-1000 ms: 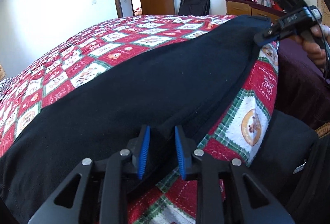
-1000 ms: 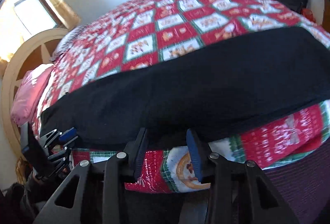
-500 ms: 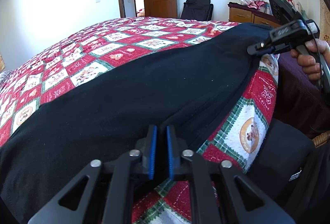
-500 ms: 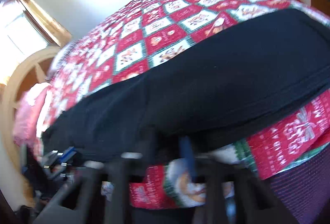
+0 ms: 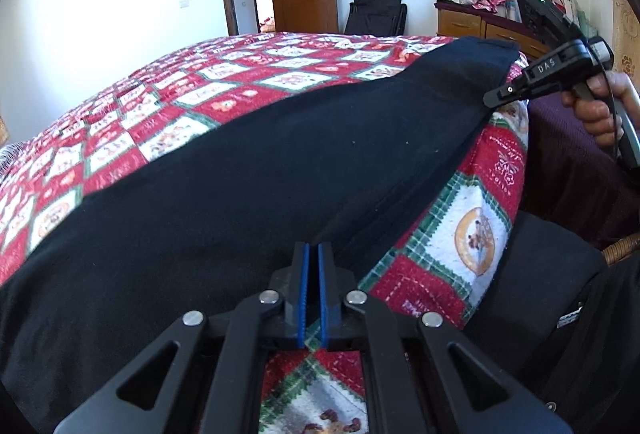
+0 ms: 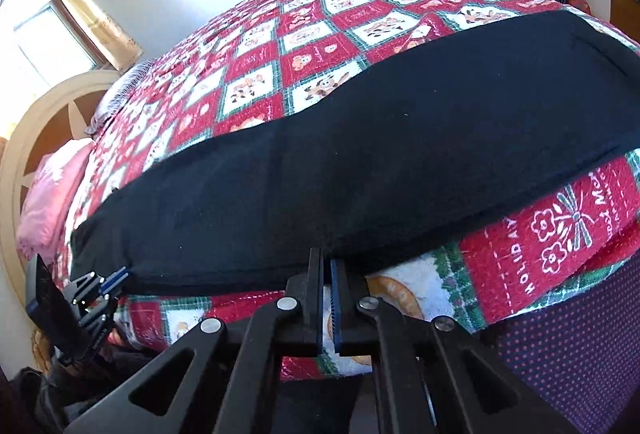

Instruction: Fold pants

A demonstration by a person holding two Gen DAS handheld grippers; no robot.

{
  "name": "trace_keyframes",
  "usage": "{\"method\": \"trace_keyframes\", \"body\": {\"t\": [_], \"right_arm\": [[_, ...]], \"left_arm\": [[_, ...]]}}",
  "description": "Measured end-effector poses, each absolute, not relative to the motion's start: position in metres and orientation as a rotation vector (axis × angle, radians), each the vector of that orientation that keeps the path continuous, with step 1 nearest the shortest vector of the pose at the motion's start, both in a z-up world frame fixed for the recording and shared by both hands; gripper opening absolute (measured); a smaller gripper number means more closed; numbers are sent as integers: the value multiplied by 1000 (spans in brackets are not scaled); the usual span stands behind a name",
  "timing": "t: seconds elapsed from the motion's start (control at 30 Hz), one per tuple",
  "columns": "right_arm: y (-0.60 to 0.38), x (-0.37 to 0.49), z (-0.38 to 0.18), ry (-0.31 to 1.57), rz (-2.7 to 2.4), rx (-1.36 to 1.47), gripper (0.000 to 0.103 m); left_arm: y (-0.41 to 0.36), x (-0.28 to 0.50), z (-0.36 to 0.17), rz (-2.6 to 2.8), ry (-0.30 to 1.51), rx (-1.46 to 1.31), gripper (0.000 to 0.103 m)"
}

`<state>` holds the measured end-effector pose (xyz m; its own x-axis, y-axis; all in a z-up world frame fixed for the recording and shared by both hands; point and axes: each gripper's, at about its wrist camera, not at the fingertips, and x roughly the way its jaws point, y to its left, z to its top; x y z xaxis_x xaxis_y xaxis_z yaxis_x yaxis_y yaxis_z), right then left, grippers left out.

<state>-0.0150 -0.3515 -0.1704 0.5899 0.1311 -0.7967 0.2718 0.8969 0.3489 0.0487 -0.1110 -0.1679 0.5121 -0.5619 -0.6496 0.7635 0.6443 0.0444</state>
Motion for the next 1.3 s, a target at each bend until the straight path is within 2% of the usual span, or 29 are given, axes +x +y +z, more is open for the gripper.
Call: {"method": "trace_keyframes", "body": {"t": [0.33,0.57,0.63,0.67,0.7,0.83,0.93,1.03,1.1,1.23,1.3], "right_arm": [[-356,-29,-158,939,-71,448,4],[-404,-63,-112,770,-249,439,6],[-428,-72,-102,715,-362,457,21],[-442,-77,-100,683,-387,496,40],[-451,-78,-99,663,-390,527,44],[-451,-75,-96,594,-287,540,44],[-430,-58,-101,619,-176,497,44],[-404,-35,-118,711,-84,453,44],[-393,-21,-144,866,-83,472,43],[-371,-25,-140,918,-100,338,43],[-364,-27,-130,888,-74,349,43]], "left_arm": [[-106,35,-166,-865,624,369,6],[-99,42,-151,-841,586,295,10],[-103,47,-150,-844,581,288,10],[-105,48,-151,-854,583,287,10],[-108,50,-153,-862,589,290,10],[-113,53,-166,-882,652,303,10],[-109,53,-171,-902,676,275,10],[-107,53,-173,-916,699,258,11],[-106,51,-174,-919,700,261,11],[-107,43,-166,-892,657,285,12],[-107,41,-155,-890,622,271,21]]}}
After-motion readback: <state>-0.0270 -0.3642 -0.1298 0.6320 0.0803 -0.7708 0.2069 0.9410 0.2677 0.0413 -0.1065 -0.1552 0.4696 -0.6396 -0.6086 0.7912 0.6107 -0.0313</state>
